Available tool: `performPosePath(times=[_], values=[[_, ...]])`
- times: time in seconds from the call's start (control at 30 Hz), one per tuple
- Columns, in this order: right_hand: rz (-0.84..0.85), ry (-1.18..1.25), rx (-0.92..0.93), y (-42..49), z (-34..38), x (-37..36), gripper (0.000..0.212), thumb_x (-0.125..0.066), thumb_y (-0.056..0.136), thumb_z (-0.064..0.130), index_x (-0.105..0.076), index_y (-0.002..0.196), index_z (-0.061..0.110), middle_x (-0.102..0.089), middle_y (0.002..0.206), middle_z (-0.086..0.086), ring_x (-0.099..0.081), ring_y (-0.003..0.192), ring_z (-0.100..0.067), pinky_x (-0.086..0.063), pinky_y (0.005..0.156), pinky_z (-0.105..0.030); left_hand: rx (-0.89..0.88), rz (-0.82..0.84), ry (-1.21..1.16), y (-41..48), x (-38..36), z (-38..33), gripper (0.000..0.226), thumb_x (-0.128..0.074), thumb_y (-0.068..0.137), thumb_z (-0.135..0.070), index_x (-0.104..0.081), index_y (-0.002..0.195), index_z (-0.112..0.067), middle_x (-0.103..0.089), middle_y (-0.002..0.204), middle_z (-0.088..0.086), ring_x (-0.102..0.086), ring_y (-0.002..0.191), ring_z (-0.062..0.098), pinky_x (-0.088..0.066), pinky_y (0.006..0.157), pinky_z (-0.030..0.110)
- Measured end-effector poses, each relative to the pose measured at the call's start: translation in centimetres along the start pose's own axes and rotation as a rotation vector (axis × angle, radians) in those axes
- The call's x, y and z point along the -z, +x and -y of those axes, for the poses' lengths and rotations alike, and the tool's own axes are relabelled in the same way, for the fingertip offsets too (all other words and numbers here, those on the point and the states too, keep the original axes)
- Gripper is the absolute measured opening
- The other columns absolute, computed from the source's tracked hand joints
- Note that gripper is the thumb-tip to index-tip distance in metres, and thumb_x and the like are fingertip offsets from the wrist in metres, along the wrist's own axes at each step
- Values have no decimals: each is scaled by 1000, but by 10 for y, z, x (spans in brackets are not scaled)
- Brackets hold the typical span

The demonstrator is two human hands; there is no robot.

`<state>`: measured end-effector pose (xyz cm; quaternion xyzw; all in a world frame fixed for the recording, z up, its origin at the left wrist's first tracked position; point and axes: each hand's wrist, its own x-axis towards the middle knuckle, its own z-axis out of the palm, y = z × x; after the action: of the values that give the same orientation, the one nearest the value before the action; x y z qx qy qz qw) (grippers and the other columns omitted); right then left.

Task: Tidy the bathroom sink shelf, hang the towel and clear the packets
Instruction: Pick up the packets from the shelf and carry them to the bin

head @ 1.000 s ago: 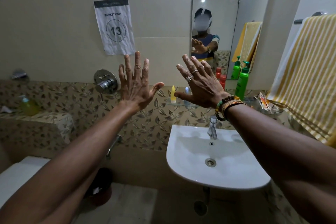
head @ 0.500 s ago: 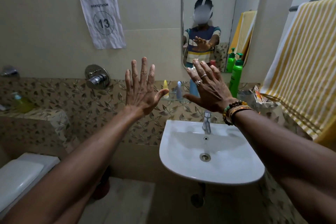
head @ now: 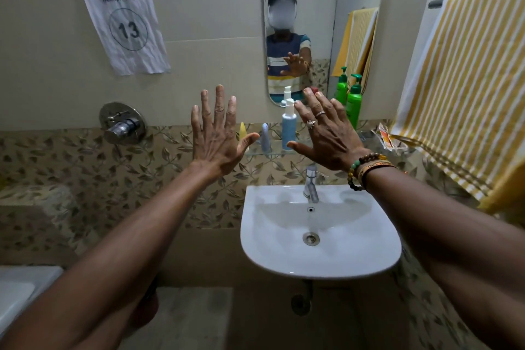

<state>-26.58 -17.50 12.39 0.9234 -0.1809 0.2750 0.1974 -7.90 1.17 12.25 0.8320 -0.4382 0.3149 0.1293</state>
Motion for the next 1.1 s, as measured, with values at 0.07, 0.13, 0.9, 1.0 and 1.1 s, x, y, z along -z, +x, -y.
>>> performPosePath(times=[0.07, 0.13, 0.9, 1.0, 1.1], values=[[-8, -10, -17, 7, 5, 1, 91, -32, 91, 73, -16, 158, 14, -3, 166, -16, -9, 152, -35, -15, 122, -52, -25, 3, -11, 6, -2, 10, 97, -19, 87, -76, -7, 160, -12, 12, 166, 16, 12, 152, 39, 4, 121, 55], [1, -23, -49, 5, 0, 5, 91, -35, 91, 72, -17, 158, 14, -5, 166, -16, -12, 152, -35, -16, 121, -52, -58, -8, -39, 11, -4, 5, 98, -16, 86, -77, -7, 160, -12, 12, 166, 15, 13, 152, 37, 6, 120, 53], [26, -73, -30, 54, -43, -36, 87, -37, 93, 69, -17, 157, 14, -7, 165, -16, -13, 151, -35, -14, 121, -51, -49, 2, -41, 76, -56, 3, 102, -14, 85, -80, -5, 159, -11, 12, 166, 16, 11, 152, 36, 1, 120, 54], [3, -61, -27, 59, -51, -47, 87, -40, 93, 67, -19, 157, 13, -8, 165, -17, -15, 151, -36, -16, 121, -52, -59, -13, -17, 80, -63, -3, 101, -15, 86, -79, -5, 159, -11, 11, 166, 16, 10, 152, 37, 1, 120, 55], [13, -38, -21, 62, -55, -60, 87, -41, 93, 67, -17, 157, 13, -9, 165, -17, -15, 151, -36, -15, 121, -51, -66, -14, 5, 80, -74, -8, 98, -22, 89, -78, -7, 159, -10, 9, 166, 17, 9, 153, 37, -2, 121, 56]])
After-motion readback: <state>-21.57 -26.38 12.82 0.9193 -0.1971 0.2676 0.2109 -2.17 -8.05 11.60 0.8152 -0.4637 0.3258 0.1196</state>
